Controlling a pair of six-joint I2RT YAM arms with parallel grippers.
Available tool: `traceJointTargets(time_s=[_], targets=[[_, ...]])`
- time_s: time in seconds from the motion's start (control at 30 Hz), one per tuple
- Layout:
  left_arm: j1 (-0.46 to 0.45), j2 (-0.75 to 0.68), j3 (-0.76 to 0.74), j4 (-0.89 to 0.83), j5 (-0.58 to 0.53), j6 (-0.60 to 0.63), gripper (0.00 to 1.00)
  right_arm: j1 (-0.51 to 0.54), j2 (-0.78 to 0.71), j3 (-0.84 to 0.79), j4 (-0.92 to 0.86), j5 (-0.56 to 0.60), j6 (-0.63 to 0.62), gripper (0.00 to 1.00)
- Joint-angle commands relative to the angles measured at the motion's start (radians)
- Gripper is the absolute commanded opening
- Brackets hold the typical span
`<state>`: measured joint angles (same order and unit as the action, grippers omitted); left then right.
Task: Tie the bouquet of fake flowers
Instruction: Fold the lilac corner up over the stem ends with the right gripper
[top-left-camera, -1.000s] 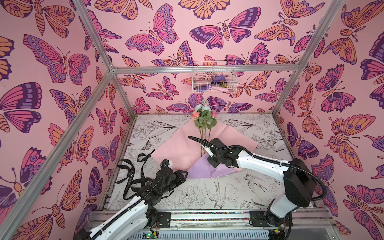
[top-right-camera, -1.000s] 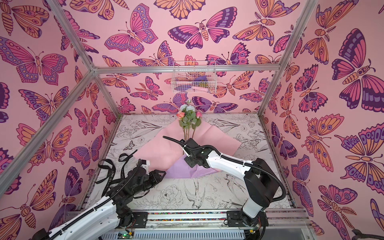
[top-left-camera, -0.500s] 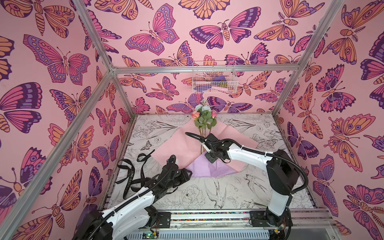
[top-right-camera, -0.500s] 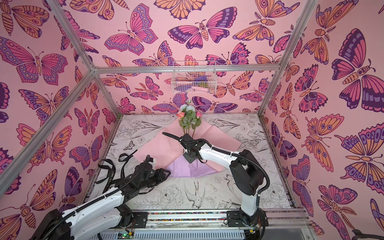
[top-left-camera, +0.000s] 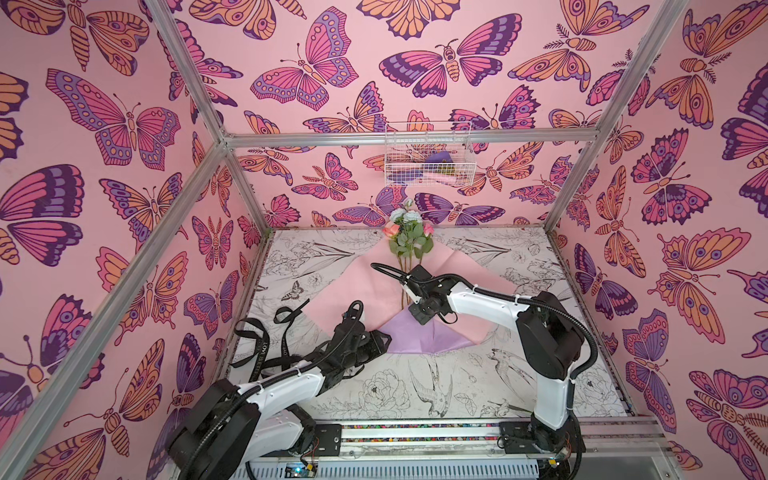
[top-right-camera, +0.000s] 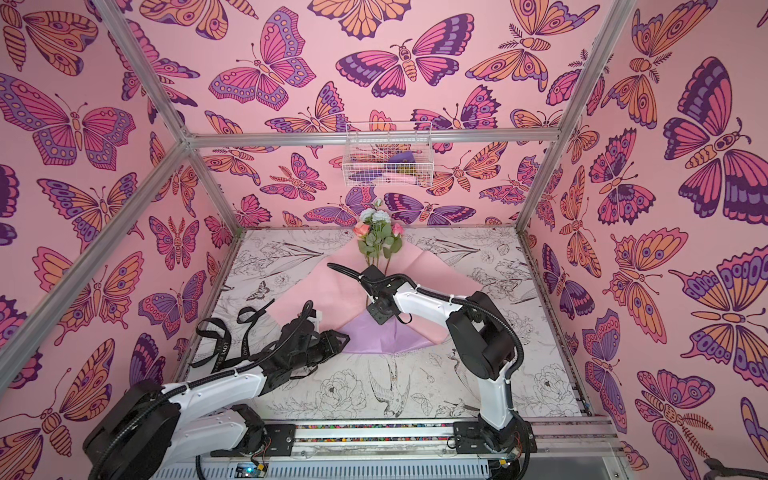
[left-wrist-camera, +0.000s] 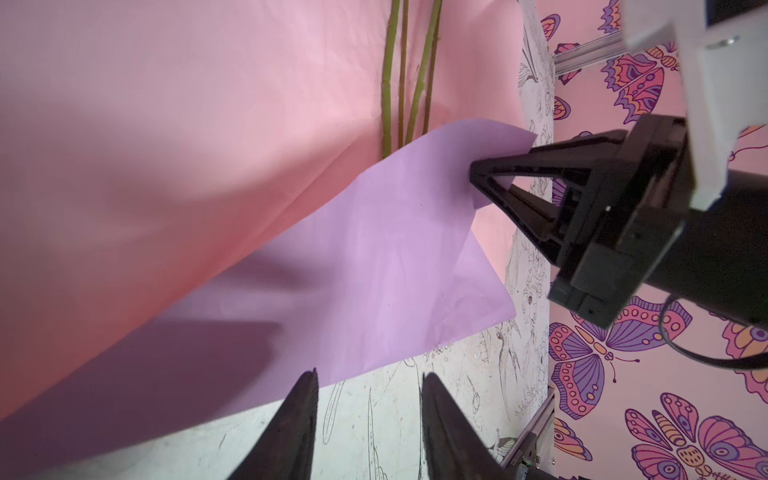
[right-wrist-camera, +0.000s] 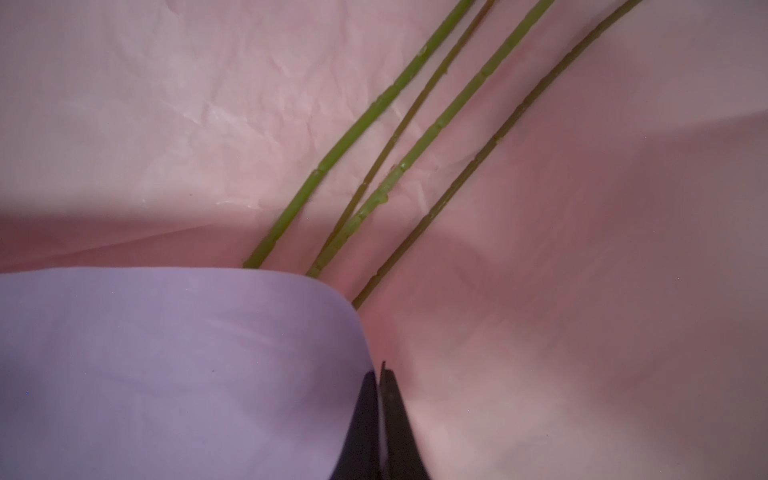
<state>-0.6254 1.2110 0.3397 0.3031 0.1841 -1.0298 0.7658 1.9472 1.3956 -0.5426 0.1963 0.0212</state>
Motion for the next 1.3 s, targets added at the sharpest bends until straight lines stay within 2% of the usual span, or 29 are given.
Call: traceJointTargets(time_s=[0.0, 0.3, 0.6, 0.8, 0.93, 1.13, 1.27], targets=[[0.014, 0.051, -0.001, 0.090, 0.000, 0.004, 0.43, -0.011, 0.022, 0.035, -0.025, -0.029, -0.001, 0.00], [0.054, 0.126, -0.124, 0.105, -0.042, -0.052, 0.40, -0.013, 0.071, 0.070, -0.039, -0.066, -0.001, 0.00], [0.066, 0.155, -0.138, 0.083, -0.040, -0.058, 0.39, -0.019, 0.094, 0.081, -0.060, -0.041, 0.029, 0.00], [0.066, 0.144, -0.162, 0.076, -0.061, -0.096, 0.37, -0.043, 0.100, 0.078, -0.080, -0.083, 0.077, 0.27], [0.064, 0.157, -0.156, 0.074, -0.063, -0.111, 0.34, -0.043, 0.063, 0.073, -0.095, -0.108, 0.117, 0.34], [0.058, 0.160, -0.162, 0.076, -0.080, -0.139, 0.31, -0.042, -0.038, 0.069, -0.171, -0.041, 0.215, 0.49], [0.054, 0.156, -0.169, 0.075, -0.087, -0.148, 0.30, -0.041, -0.124, 0.021, -0.207, -0.031, 0.325, 0.50]])
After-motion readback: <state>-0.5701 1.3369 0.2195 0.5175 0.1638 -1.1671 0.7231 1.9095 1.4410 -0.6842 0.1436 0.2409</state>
